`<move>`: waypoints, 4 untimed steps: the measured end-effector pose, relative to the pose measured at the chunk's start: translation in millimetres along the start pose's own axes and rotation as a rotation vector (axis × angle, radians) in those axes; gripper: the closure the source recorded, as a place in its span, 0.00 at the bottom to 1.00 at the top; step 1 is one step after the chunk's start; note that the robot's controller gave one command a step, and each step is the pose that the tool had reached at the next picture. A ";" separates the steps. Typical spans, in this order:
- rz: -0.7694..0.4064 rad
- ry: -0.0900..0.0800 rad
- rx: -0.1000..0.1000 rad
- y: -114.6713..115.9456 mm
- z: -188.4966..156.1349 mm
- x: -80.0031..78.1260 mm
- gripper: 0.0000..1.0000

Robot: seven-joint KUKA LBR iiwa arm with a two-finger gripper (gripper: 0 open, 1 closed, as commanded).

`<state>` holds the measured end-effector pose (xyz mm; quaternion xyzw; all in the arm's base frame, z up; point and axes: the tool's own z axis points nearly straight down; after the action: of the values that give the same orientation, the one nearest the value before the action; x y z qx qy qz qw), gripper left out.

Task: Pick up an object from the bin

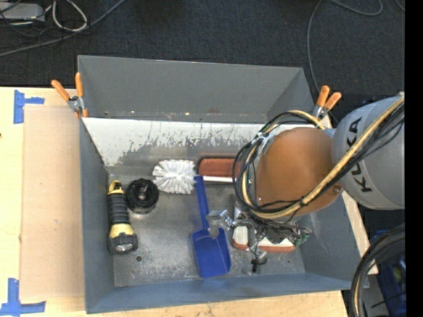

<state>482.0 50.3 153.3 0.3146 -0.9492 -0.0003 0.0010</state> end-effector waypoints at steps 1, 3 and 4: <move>-0.202 0.006 -0.005 8.8 10.1 6.4 0.00; -0.583 0.002 -0.005 27.1 84.0 -16.5 1.00; -0.583 0.002 -0.005 27.0 84.0 -16.5 1.00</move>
Offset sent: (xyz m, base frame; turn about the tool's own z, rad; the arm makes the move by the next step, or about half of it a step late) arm -0.0069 0.0107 -0.0833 -0.4677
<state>478.9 81.8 69.3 0.5739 -0.8189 -0.0026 0.0027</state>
